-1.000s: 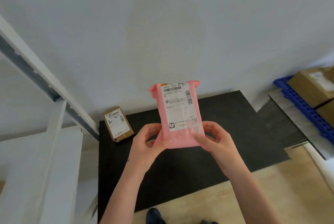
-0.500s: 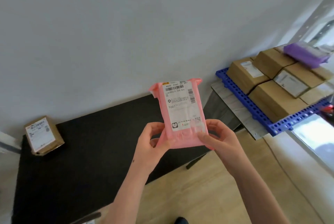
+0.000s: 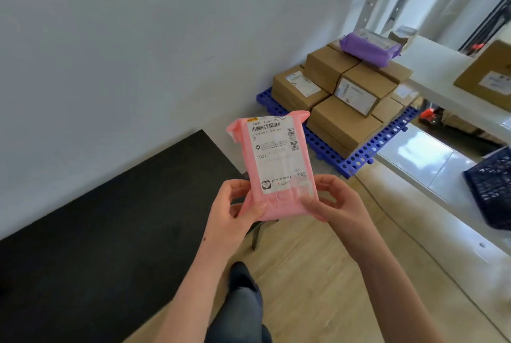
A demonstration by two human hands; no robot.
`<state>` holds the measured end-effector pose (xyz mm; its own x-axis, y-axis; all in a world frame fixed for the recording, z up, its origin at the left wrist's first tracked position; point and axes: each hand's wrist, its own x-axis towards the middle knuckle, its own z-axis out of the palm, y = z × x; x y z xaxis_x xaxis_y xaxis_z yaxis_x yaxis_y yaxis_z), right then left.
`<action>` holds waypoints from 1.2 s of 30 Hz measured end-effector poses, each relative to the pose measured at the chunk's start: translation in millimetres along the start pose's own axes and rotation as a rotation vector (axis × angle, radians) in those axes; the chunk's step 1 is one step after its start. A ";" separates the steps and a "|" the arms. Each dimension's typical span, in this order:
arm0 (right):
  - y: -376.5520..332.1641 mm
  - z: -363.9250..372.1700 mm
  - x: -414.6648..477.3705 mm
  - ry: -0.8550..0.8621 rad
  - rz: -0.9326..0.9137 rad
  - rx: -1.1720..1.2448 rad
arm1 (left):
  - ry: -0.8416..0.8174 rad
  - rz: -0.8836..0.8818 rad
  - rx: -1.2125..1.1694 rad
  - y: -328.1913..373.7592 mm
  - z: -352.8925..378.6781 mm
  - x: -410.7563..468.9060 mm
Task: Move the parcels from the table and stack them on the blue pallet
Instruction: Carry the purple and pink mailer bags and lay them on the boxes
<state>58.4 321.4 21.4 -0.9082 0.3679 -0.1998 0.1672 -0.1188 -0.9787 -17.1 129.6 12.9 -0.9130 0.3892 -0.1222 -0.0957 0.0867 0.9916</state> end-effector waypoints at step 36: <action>-66.4 -275.7 257.4 0.087 -0.029 -0.072 | -0.027 -0.120 0.046 42.3 276.2 294.5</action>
<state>-80.7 678.2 22.1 -0.8766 0.4495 -0.1715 0.1711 -0.0419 -0.9844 -180.5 501.1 7.2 -0.8851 0.3981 -0.2411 -0.1844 0.1757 0.9670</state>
